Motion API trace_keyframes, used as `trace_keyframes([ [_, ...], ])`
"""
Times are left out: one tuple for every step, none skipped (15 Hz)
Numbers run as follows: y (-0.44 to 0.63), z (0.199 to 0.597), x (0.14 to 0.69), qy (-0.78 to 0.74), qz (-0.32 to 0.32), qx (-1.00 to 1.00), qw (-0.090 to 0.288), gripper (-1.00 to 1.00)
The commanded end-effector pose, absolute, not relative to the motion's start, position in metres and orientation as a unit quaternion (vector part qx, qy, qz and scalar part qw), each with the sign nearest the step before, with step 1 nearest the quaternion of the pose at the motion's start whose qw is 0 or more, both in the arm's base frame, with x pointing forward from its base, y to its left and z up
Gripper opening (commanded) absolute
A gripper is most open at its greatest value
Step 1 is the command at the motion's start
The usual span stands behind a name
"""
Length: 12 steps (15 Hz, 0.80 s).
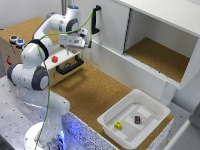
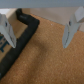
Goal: Grasp the drawer handle, then close it
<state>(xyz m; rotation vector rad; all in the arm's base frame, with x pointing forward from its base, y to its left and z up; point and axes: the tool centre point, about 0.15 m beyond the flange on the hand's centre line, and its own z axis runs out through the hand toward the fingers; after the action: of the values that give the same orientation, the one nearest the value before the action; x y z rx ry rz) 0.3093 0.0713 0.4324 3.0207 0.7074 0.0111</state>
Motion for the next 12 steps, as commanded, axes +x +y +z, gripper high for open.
trace_keyframes([
  [0.043,0.375,0.303,0.159,0.030,0.987,-0.022,1.00],
  [0.043,0.373,0.303,0.145,0.037,0.988,-0.036,1.00],
  [0.046,0.368,0.303,0.120,0.043,0.991,-0.040,1.00],
  [0.049,0.363,0.303,0.097,0.040,0.993,-0.047,1.00],
  [0.053,0.358,0.303,0.059,0.041,0.996,-0.052,1.00],
  [0.055,0.353,0.303,0.022,0.038,0.997,-0.059,1.00],
  [0.056,0.349,0.304,-0.007,0.035,0.997,-0.066,1.00],
  [0.058,0.346,0.307,-0.032,0.033,0.997,-0.069,1.00],
  [0.059,0.345,0.309,-0.043,0.033,0.996,-0.064,1.00],
  [0.060,0.344,0.313,-0.056,0.033,0.996,-0.067,1.00],
  [0.061,0.343,0.318,-0.056,0.032,0.995,-0.070,1.00],
  [0.063,0.343,0.324,-0.050,0.032,0.996,-0.072,1.00],
])
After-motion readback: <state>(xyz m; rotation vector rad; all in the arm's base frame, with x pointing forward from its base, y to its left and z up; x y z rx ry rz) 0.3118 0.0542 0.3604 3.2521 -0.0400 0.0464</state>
